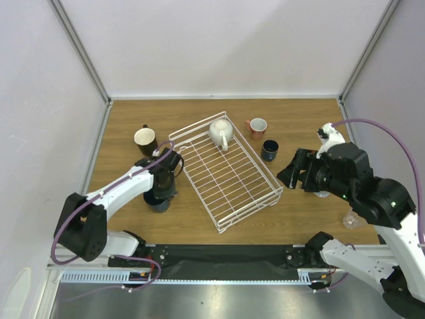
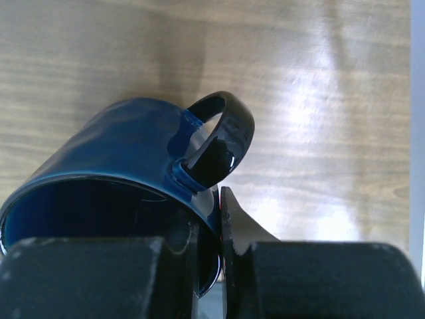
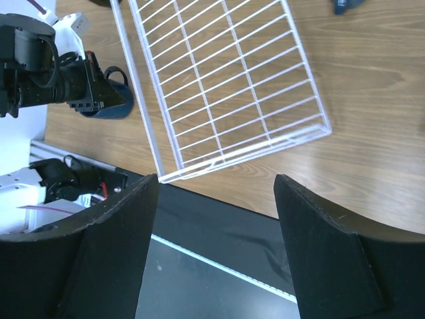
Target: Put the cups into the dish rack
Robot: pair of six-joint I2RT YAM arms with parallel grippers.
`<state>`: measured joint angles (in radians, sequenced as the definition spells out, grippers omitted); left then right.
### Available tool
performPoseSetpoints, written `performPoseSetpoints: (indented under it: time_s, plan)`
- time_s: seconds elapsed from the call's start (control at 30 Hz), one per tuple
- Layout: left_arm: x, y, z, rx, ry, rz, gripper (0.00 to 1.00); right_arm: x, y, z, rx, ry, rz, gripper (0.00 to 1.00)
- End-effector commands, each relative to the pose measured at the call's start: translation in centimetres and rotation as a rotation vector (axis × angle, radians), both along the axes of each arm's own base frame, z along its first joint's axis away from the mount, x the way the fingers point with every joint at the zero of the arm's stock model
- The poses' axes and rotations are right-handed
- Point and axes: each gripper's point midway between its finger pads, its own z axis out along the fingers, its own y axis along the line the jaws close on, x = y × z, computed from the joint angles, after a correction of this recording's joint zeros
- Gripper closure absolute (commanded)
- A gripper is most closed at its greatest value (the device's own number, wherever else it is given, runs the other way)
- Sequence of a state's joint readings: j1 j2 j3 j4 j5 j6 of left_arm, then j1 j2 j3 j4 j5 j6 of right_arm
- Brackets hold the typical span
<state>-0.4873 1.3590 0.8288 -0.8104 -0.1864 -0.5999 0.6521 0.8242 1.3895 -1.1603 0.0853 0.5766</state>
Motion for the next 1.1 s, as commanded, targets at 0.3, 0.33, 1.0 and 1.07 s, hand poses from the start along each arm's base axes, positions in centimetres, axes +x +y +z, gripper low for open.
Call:
performPoseSetpoints:
  time_s: [0.3, 0.33, 1.0, 1.07]
  plan:
    - [1.1, -4.4, 22.0, -0.491, -0.451, -0.104, 1.0, 2.1, 8.2, 0.9, 0.128, 0.033, 0.288, 0.15]
    - [0.6, -5.1, 24.1, -0.573, -0.508, -0.115, 1.0, 2.2, 8.8, 1.2, 0.146, 0.031, 0.31, 0.15]
    - [-5.6, -11.7, 41.1, -1.924, -0.645, -0.288, 1.0, 1.5, 16.7, 8.6, 0.405, -0.215, 0.737, 0.0]
    - [-6.4, -11.6, 42.0, -1.962, -0.638, -0.328, 1.0, 1.5, 17.0, 9.0, 0.422, -0.223, 0.746, 0.0]
